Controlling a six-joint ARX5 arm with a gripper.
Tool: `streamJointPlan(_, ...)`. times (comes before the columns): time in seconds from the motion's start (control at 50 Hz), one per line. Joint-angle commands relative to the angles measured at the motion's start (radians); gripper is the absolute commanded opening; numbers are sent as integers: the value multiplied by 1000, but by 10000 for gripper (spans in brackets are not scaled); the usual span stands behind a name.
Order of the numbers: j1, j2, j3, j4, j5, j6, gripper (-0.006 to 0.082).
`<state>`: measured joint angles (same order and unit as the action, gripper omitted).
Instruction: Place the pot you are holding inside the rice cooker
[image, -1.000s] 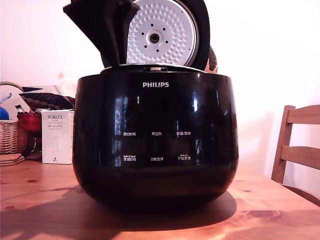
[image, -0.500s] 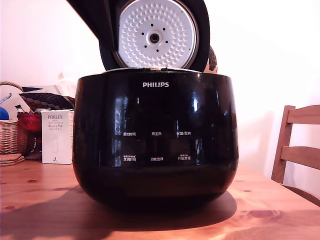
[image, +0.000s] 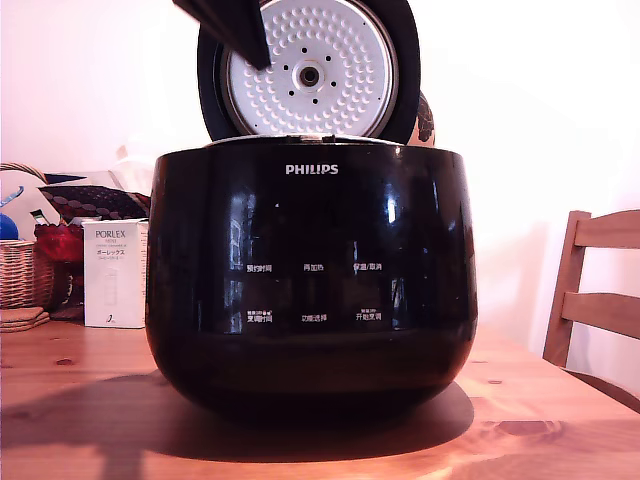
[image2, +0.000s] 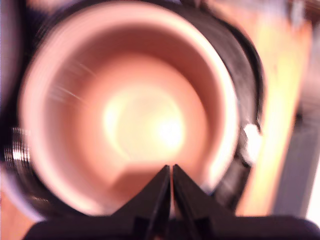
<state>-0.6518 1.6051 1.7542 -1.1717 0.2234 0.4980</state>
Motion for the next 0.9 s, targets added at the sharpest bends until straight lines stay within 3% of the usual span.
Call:
streamJointPlan(0.0, 26, -61, 2, 26, 24, -40, -24)
streamJointPlan(0.22, 114, -142, 2, 43, 32, -137, -24)
streamJointPlan(0.66, 283, -276, 2, 43, -53, -151, -24)
streamJointPlan(0.88, 318, -291, 2, 43, -76, -151, -24)
